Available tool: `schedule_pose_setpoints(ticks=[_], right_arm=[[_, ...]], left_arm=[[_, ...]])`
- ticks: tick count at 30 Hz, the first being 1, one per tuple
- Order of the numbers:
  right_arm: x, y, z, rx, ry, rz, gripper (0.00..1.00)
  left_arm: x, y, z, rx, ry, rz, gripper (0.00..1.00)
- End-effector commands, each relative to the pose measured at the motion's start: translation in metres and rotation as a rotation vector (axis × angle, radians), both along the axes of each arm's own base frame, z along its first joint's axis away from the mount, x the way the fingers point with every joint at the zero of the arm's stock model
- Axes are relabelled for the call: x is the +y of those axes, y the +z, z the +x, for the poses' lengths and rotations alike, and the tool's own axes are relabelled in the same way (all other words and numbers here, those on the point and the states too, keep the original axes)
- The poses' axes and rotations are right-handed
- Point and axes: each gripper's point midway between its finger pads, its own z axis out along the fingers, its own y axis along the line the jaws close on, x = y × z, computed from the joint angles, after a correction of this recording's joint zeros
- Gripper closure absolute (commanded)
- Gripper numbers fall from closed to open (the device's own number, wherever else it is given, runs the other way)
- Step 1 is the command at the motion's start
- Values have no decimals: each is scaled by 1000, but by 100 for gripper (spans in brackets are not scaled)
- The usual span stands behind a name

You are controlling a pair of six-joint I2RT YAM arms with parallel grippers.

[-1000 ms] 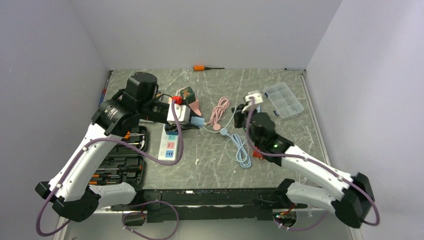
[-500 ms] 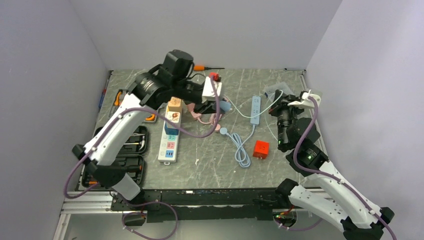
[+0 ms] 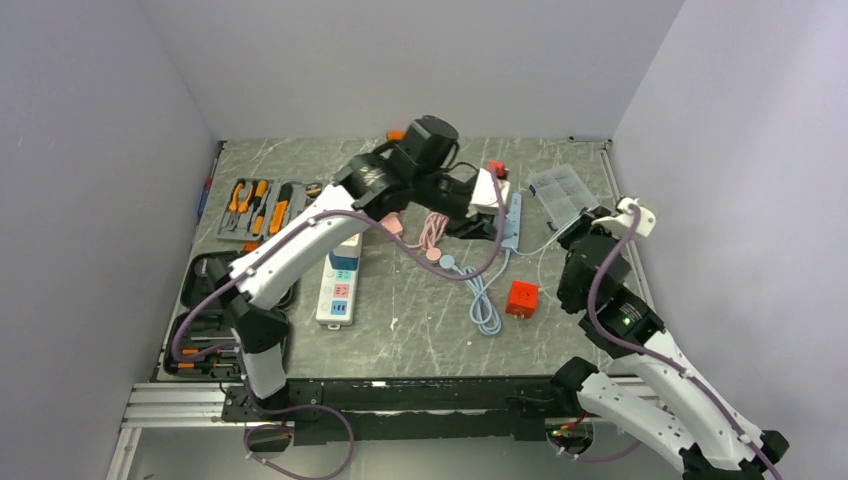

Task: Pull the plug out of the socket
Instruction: Place the plug at the center of the board.

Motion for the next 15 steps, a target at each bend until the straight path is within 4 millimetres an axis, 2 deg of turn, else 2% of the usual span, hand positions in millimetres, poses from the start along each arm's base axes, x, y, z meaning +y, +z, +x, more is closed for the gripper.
schedule_pose_setpoints(ticks=[1, 4, 7, 10, 13, 15], right_arm=[[-4, -52, 2, 175, -73, 32, 100], [-1, -81, 7, 267, -79, 45, 100], [-9, -110, 5, 352, -141, 84, 98], [-13, -138, -1, 437, -171, 141, 76], [-7, -165, -6, 509, -145, 199, 55], [-2, -181, -12, 554, -128, 230, 50]], left_arm=[[-45, -36, 21, 98, 33, 15, 100], [-64, -66, 37, 170, 70, 58, 100], [-77, -93, 50, 218, 114, 84, 100], [-85, -113, 57, 267, 149, 101, 100], [-89, -133, 64, 306, 195, 118, 100], [-91, -150, 69, 335, 229, 140, 100]])
